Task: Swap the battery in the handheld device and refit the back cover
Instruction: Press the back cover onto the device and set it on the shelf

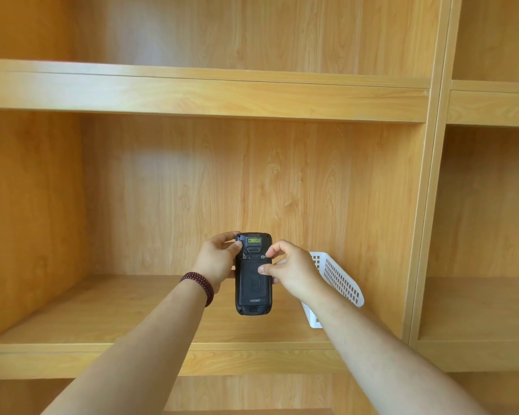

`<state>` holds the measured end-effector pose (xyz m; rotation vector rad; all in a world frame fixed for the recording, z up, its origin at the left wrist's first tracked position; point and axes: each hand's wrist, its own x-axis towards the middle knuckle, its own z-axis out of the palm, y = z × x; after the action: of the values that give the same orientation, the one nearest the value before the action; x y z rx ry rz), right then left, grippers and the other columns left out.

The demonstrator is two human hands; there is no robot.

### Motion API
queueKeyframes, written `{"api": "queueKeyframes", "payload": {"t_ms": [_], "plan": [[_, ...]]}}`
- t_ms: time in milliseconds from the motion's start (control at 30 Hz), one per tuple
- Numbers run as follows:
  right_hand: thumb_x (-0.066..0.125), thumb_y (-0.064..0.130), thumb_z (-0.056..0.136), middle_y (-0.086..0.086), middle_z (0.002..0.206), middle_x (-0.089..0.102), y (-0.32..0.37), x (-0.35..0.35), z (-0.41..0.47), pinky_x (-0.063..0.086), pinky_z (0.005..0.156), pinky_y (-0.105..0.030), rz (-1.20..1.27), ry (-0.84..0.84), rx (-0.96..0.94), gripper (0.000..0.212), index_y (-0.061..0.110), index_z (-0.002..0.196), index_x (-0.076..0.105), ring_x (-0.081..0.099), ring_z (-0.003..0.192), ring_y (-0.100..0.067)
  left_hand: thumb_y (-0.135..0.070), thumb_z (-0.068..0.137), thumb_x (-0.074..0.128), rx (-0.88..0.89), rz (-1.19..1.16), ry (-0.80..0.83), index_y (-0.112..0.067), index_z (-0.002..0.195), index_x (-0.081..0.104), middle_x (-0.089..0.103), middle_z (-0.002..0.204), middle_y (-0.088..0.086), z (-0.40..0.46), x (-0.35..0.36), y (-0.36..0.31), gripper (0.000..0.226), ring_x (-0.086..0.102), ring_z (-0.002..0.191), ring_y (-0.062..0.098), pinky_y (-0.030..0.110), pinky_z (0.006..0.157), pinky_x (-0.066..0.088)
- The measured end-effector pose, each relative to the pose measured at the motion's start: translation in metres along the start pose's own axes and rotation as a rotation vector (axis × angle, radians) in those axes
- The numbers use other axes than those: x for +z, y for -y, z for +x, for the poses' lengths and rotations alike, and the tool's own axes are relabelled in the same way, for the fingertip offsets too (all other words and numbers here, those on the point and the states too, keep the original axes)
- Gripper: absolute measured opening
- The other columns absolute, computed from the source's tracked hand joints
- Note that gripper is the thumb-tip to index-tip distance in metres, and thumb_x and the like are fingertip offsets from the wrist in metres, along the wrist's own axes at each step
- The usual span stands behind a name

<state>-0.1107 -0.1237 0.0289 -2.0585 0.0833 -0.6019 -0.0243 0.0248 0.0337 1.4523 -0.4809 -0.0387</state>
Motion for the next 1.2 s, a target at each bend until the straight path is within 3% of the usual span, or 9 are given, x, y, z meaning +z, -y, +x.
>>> {"api": "queueKeyframes", "payload": {"t_ms": [167, 333, 433, 533, 700, 767, 867, 1033, 1200], "plan": [[0.077, 0.012, 0.081, -0.006, 0.078, 0.067, -0.002, 0.003, 0.002, 0.041, 0.043, -0.006, -0.005, -0.008, -0.012, 0.022, 0.018, 0.088, 0.057, 0.062, 0.06, -0.012, -0.011, 0.098, 0.054, 0.004, 0.002, 0.006, -0.011, 0.127, 0.056, 0.07, 0.109, 0.012, 0.0, -0.001, 0.0, 0.029, 0.068, 0.091, 0.024, 0.035, 0.06, 0.06], [0.076, 0.019, 0.082, -0.008, 0.084, 0.072, -0.011, 0.009, 0.003, 0.058, 0.068, -0.032, -0.016, -0.038, -0.06, 0.022, 0.024, 0.079, 0.055, 0.071, 0.076, -0.023, -0.011, 0.098, 0.053, 0.011, -0.015, 0.023, -0.012, 0.124, 0.057, 0.072, 0.1, 0.008, 0.001, -0.004, -0.001, 0.027, 0.069, 0.081, 0.02, 0.035, 0.061, 0.059], [0.077, 0.01, 0.081, -0.003, 0.088, 0.068, -0.014, 0.009, 0.004, 0.062, 0.073, -0.044, 0.092, -0.026, -0.057, 0.029, 0.022, 0.089, 0.052, 0.073, 0.079, -0.023, -0.011, 0.098, 0.053, 0.009, -0.014, 0.047, -0.012, 0.125, 0.056, 0.072, 0.102, 0.009, 0.0, -0.004, 0.001, 0.028, 0.07, 0.081, 0.019, 0.033, 0.06, 0.059], [0.077, 0.007, 0.081, 0.003, 0.102, 0.061, -0.015, 0.009, 0.005, 0.063, 0.071, -0.044, 0.163, -0.009, -0.06, 0.04, 0.025, 0.102, 0.048, 0.07, 0.081, -0.018, -0.011, 0.098, 0.053, 0.012, -0.012, 0.059, -0.012, 0.128, 0.056, 0.072, 0.105, 0.01, 0.0, -0.005, 0.002, 0.03, 0.07, 0.082, 0.019, 0.033, 0.061, 0.059], [0.081, 0.018, 0.078, 0.003, 0.128, 0.057, -0.022, 0.009, 0.008, 0.062, 0.077, -0.04, 0.295, 0.087, 0.038, 0.087, 0.038, 0.145, 0.03, 0.069, 0.103, -0.02, -0.013, 0.098, 0.053, 0.027, -0.014, 0.078, -0.014, 0.128, 0.057, 0.073, 0.103, 0.007, 0.001, -0.005, 0.0, 0.03, 0.07, 0.081, 0.017, 0.033, 0.063, 0.059], [0.077, 0.014, 0.082, -0.003, 0.134, 0.058, -0.024, 0.01, 0.011, 0.062, 0.079, -0.042, 0.36, 0.134, 0.078, 0.076, 0.026, 0.147, 0.038, 0.067, 0.109, -0.022, -0.013, 0.098, 0.054, 0.035, -0.011, 0.085, -0.014, 0.127, 0.058, 0.074, 0.103, 0.007, 0.001, -0.004, 0.0, 0.03, 0.07, 0.082, 0.017, 0.033, 0.064, 0.059], [0.071, 0.007, 0.086, -0.01, 0.135, 0.059, -0.023, 0.01, 0.012, 0.062, 0.07, -0.035, 0.434, 0.17, 0.089, 0.055, 0.017, 0.137, 0.052, 0.068, 0.107, -0.021, -0.012, 0.097, 0.054, -0.001, -0.024, 0.106, -0.016, 0.125, 0.059, 0.073, 0.101, 0.005, 0.001, -0.005, -0.002, 0.029, 0.067, 0.083, 0.02, 0.034, 0.066, 0.058], [0.069, 0.002, 0.087, -0.008, 0.129, 0.063, -0.025, 0.009, 0.011, 0.061, 0.068, -0.037, 0.529, 0.173, 0.109, 0.047, 0.016, 0.131, 0.056, 0.07, 0.102, -0.02, -0.002, 0.088, 0.061, -0.074, -0.07, 0.204, -0.023, 0.121, 0.059, 0.074, 0.102, 0.005, 0.001, -0.007, -0.003, 0.039, 0.067, 0.089, 0.022, 0.038, 0.078, 0.056], [0.069, 0.0, 0.087, -0.007, 0.129, 0.064, -0.026, 0.01, 0.01, 0.061, 0.067, -0.036, 0.538, 0.166, 0.107, 0.049, 0.015, 0.131, 0.056, 0.071, 0.102, -0.021, 0.002, 0.086, 0.059, -0.087, -0.076, 0.16, -0.021, 0.121, 0.059, 0.072, 0.102, 0.006, 0.003, -0.002, -0.003, 0.041, 0.068, 0.088, 0.021, 0.034, 0.067, 0.056]]}}
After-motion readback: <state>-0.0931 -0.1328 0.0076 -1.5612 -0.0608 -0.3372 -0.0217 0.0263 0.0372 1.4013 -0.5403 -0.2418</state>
